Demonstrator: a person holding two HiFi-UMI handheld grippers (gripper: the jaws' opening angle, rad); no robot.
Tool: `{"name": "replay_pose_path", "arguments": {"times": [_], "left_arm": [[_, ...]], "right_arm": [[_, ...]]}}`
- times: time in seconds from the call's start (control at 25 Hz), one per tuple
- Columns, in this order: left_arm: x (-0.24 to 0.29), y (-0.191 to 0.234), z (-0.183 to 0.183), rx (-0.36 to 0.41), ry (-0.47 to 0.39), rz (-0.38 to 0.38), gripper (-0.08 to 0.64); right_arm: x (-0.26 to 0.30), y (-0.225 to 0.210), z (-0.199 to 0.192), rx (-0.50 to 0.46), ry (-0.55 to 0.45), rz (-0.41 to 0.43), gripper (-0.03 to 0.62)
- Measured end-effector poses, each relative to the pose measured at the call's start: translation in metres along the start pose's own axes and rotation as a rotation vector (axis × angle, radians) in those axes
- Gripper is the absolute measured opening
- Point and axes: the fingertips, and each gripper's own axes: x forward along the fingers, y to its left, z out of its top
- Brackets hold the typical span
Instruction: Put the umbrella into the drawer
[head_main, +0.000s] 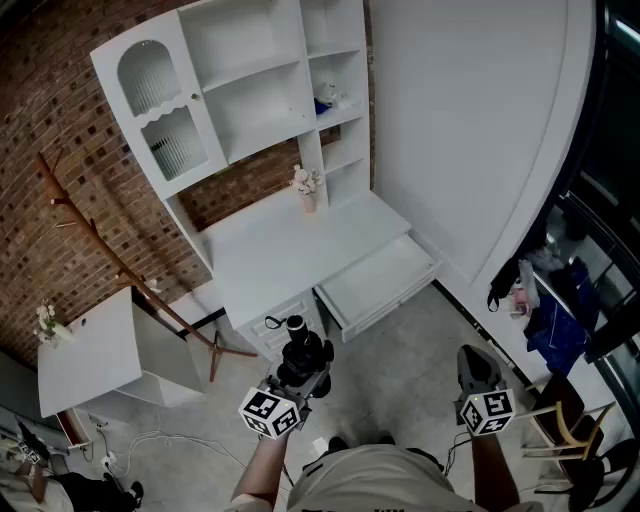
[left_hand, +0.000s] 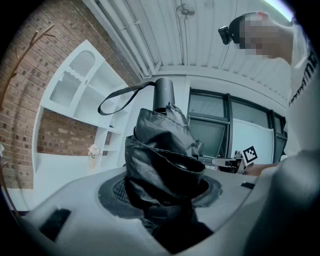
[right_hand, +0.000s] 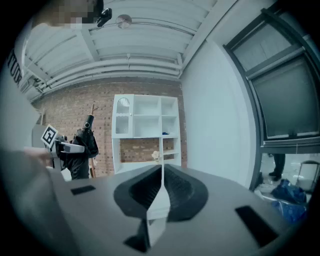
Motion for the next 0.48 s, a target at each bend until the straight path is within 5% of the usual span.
{"name": "replay_pose_path", "arguments": {"times": [0.48], "left_arm": [[0.0021, 0.0003, -0.0002, 0.004, 0.001, 0.004, 0.238]], "right_arm": [[0.0025, -0.0023, 0.0012, 0.004, -0.003, 0.004, 0.035]]}}
